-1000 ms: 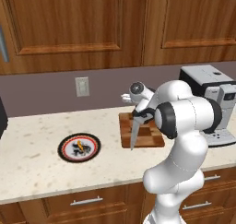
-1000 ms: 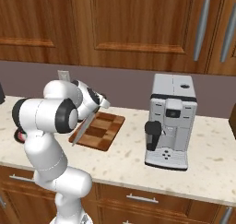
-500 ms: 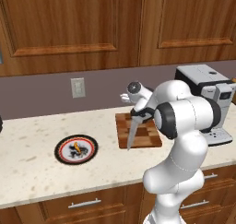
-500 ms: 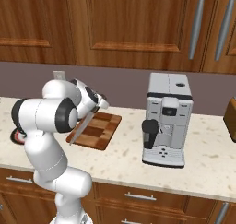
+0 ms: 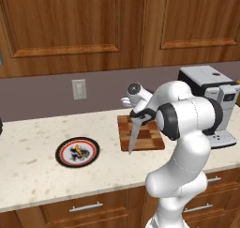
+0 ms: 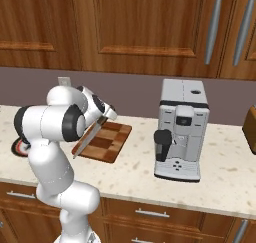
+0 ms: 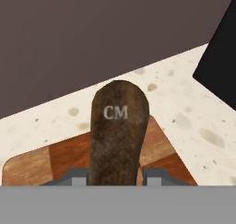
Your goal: Pick up the knife from the drawer and place it on the cutting board. Then place the meat from the plate to the cutting board.
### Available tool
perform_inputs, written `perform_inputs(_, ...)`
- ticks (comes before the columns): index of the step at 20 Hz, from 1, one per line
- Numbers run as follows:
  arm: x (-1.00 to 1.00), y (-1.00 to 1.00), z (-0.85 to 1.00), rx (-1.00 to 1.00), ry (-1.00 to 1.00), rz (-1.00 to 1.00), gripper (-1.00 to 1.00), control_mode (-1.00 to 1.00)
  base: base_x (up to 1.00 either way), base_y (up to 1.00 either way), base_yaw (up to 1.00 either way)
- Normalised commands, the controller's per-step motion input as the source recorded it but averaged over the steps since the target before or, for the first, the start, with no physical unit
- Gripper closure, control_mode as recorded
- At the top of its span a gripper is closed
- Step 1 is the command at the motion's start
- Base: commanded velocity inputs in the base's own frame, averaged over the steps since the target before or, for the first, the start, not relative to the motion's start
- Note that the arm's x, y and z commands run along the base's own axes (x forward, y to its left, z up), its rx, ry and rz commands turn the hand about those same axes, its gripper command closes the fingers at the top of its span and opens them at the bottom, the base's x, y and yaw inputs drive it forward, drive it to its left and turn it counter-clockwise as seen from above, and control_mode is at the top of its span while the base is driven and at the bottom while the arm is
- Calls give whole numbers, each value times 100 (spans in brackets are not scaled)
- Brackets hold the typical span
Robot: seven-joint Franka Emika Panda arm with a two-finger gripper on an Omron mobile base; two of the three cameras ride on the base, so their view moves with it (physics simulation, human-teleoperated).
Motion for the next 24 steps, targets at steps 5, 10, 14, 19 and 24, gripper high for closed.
perform_inputs(5,0,-1,-24,0,3,6,100,-100,0,0,0)
perform_inputs(10,0,0,-27,0,0,10,100,-100,0,0,0)
perform_inputs(14,9,-8,-17,0,0,10,100,-100,0,0,0)
perform_inputs(19,24,-15,-26,0,1,9,100,-100,0,0,0)
perform_inputs(24,26,-30,-40,0,5,10,100,-100,0,0,0)
